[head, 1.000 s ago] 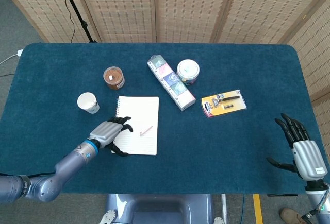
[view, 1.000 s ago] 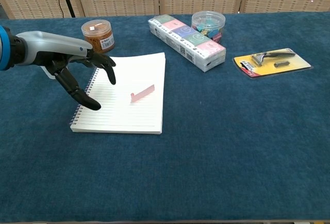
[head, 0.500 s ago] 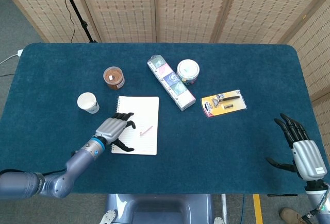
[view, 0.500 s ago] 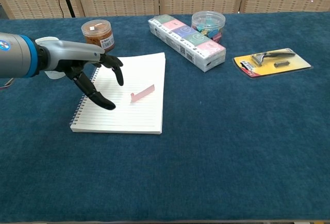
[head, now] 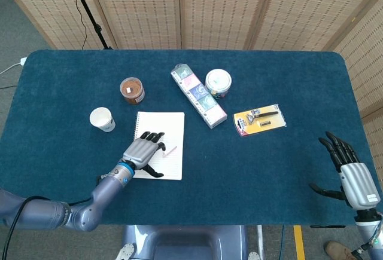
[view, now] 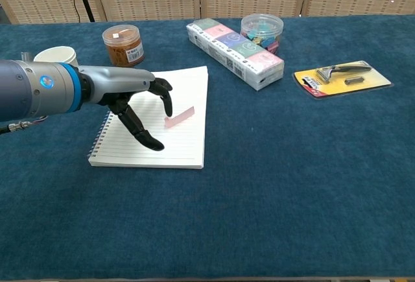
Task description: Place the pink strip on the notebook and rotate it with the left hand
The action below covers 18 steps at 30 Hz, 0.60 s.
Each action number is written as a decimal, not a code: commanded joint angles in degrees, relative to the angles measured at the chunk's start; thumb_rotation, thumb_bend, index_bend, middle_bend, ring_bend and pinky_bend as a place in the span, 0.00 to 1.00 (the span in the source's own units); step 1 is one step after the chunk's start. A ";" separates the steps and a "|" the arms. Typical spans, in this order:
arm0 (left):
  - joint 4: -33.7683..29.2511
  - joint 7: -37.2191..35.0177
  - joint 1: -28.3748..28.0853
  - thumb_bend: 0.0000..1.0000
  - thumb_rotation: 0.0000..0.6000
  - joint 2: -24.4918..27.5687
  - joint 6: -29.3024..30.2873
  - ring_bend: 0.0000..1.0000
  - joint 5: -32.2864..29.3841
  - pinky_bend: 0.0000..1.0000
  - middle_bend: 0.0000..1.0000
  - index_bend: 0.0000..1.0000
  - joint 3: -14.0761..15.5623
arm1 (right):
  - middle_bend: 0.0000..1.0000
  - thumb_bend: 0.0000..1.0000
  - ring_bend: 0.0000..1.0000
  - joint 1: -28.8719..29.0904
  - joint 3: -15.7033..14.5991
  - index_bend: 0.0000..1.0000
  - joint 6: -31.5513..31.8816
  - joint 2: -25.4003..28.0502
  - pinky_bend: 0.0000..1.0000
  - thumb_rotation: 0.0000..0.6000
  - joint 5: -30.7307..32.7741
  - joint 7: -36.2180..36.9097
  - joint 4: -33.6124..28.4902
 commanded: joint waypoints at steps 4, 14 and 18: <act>0.48 1.58 -0.40 0.00 0.63 -1.83 0.51 0.00 -0.31 0.00 0.00 0.30 -0.56 | 0.00 0.00 0.00 -0.13 0.02 0.06 0.09 0.21 0.09 1.00 -0.28 0.38 -0.08; -1.99 5.05 0.00 0.00 0.63 -2.56 2.66 0.00 2.34 0.00 0.00 0.30 0.30 | 0.00 0.00 0.00 -0.34 0.21 0.07 0.14 0.44 0.09 1.00 -0.39 0.73 -0.22; -2.49 6.03 0.18 0.00 0.63 -2.87 3.16 0.00 2.64 0.00 0.00 0.30 0.66 | 0.00 0.00 0.00 -0.41 0.20 0.07 0.13 0.52 0.10 1.00 -0.48 0.78 -0.30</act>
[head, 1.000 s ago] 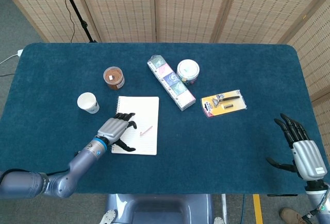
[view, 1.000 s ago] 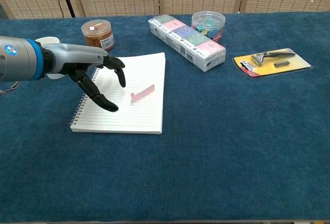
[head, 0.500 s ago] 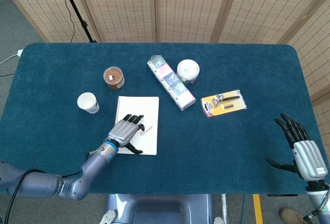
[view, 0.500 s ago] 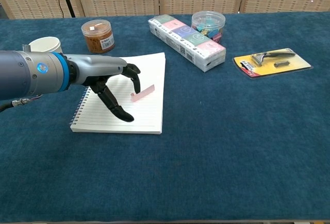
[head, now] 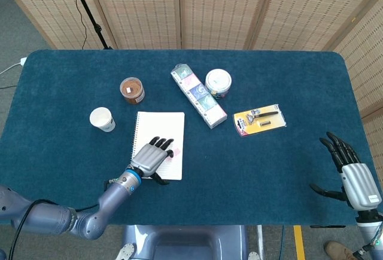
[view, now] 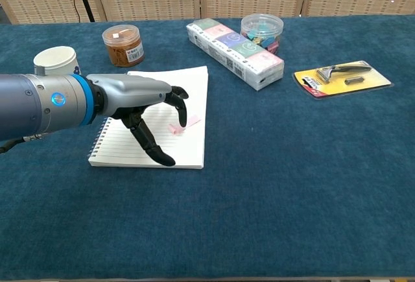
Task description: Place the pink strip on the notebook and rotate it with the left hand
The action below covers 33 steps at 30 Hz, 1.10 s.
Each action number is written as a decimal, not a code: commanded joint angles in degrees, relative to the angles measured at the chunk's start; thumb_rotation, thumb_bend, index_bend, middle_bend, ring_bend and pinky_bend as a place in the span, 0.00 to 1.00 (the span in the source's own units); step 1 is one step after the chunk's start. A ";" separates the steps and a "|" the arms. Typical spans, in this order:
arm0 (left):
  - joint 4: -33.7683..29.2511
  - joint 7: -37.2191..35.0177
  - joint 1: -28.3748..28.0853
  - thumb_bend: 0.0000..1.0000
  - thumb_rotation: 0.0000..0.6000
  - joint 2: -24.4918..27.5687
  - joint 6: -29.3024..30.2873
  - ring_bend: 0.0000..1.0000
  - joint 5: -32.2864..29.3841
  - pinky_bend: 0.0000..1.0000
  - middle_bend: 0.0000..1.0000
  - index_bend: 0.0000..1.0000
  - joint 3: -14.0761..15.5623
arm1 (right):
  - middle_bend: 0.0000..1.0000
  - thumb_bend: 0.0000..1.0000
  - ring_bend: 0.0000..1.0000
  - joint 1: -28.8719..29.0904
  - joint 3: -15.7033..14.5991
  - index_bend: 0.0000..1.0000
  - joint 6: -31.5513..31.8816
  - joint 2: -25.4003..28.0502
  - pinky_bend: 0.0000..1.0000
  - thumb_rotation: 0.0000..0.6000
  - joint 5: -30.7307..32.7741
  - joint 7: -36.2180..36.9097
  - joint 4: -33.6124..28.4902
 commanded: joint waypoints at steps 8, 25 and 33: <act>-1.44 1.08 1.24 0.00 0.62 0.86 2.21 0.00 3.52 0.00 0.00 0.30 0.62 | 0.00 0.00 0.00 -0.08 0.05 0.07 -0.03 0.03 0.10 1.00 -0.09 0.13 -0.03; 2.65 4.23 3.00 0.00 0.62 -2.16 2.83 0.00 5.71 0.00 0.00 0.32 0.92 | 0.00 0.00 0.00 -0.28 -0.05 0.07 0.22 0.40 0.10 1.00 -0.83 0.61 -0.47; 2.93 5.50 3.19 0.00 0.62 -2.93 2.42 0.00 5.14 0.00 0.00 0.32 0.39 | 0.00 0.00 0.00 -0.30 0.10 0.08 0.14 0.50 0.10 1.00 -0.64 1.01 -0.35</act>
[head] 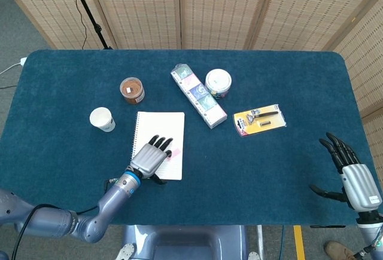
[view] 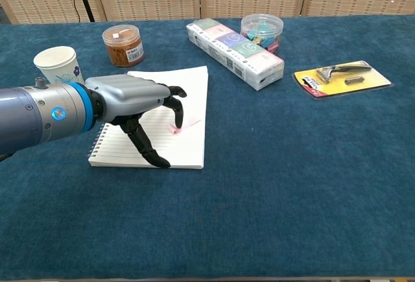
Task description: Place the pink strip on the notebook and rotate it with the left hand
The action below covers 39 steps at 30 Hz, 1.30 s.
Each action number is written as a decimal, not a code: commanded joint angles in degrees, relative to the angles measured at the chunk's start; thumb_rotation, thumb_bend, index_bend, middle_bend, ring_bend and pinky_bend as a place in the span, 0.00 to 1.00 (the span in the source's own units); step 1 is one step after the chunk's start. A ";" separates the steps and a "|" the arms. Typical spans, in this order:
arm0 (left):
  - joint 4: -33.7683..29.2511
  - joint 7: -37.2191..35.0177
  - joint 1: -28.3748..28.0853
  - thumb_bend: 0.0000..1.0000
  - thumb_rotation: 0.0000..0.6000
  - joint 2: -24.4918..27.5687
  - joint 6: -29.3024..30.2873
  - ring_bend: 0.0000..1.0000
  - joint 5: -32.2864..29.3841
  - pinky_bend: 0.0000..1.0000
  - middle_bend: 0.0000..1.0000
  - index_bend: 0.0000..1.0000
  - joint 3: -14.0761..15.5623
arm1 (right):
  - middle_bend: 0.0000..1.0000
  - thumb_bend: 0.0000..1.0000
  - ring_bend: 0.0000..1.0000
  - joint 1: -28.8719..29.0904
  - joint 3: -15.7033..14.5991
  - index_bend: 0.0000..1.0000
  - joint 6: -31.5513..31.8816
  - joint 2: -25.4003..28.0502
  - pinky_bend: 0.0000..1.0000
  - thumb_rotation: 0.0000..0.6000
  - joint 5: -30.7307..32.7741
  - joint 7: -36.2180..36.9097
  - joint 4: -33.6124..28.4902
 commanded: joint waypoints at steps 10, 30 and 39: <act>-1.91 2.17 0.63 0.00 0.62 1.11 0.69 0.00 -0.99 0.00 0.00 0.32 0.04 | 0.00 0.00 0.00 0.02 0.07 0.08 -0.25 -0.04 0.10 1.00 0.08 -0.13 -0.06; -3.43 1.97 2.00 0.00 0.62 2.92 0.04 0.00 0.72 0.00 0.00 0.32 0.47 | 0.00 0.00 0.00 -0.06 0.05 0.08 -0.39 -0.07 0.10 1.00 -0.02 -0.71 -0.40; -4.07 2.18 2.49 0.00 0.62 3.07 0.04 0.00 2.16 0.00 0.00 0.32 0.88 | 0.00 0.00 0.00 -0.11 0.08 0.08 -0.32 -0.05 0.10 1.00 -0.08 -0.76 -0.46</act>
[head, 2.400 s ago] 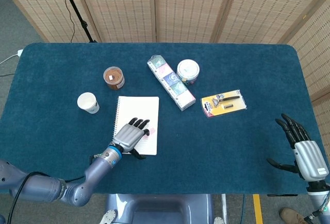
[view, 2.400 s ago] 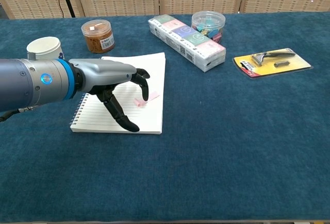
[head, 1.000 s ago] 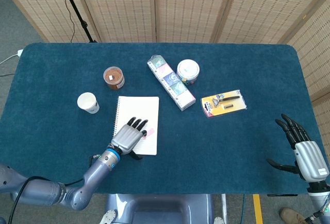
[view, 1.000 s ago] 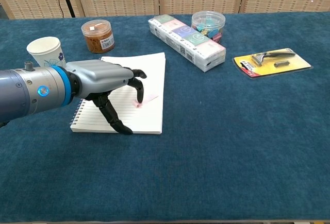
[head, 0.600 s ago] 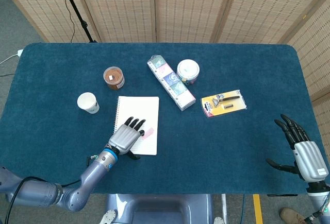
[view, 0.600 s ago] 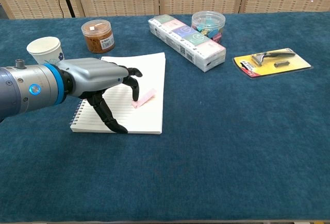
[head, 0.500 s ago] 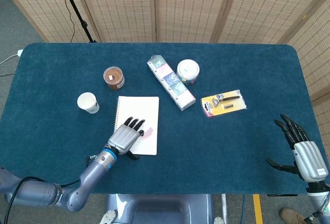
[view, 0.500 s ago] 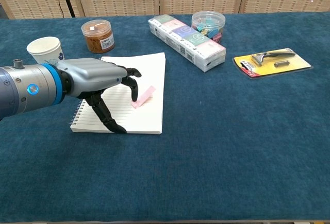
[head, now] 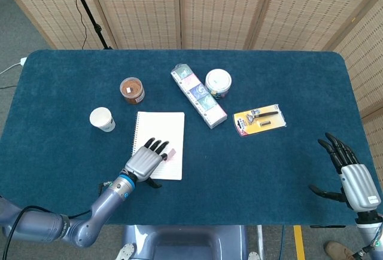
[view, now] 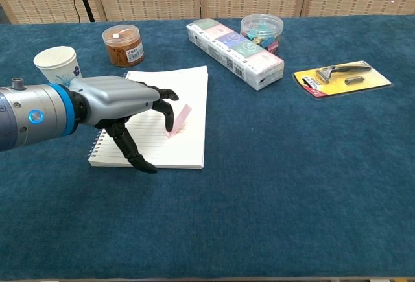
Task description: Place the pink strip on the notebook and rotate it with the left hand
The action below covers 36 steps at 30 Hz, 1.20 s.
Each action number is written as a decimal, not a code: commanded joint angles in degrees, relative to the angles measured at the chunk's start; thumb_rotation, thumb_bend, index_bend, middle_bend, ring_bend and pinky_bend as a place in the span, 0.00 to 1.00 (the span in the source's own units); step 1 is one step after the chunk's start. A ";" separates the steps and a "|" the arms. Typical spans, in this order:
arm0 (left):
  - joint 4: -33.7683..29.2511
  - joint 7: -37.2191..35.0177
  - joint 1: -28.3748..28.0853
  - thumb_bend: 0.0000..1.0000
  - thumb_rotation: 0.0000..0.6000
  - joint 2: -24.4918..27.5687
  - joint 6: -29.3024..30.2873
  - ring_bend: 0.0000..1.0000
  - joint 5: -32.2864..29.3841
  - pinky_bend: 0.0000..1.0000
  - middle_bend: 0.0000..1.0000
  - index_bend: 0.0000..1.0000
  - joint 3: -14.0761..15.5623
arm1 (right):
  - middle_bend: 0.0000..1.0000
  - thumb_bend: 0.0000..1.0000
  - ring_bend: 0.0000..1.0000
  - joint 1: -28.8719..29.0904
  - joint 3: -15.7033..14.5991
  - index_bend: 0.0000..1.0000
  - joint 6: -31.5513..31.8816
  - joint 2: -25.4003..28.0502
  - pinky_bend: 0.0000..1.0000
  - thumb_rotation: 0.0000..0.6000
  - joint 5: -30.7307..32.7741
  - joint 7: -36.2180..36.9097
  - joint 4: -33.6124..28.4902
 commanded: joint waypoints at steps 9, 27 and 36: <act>-0.34 0.95 0.27 0.00 0.62 -0.12 0.22 0.00 -0.43 0.00 0.00 0.32 0.15 | 0.00 0.00 0.00 -0.08 0.11 0.08 0.18 0.07 0.10 1.00 0.04 0.17 0.00; 0.80 0.15 0.70 0.00 0.62 0.23 -0.85 0.00 0.30 0.00 0.00 0.32 -0.07 | 0.00 0.00 0.00 -0.19 0.11 0.08 0.31 0.17 0.10 1.00 -0.07 0.25 -0.14; -0.05 0.51 0.87 0.00 0.62 0.01 -1.00 0.00 1.01 0.00 0.00 0.32 0.45 | 0.00 0.00 0.00 -0.23 0.10 0.08 0.37 0.20 0.10 1.00 -0.16 0.27 -0.21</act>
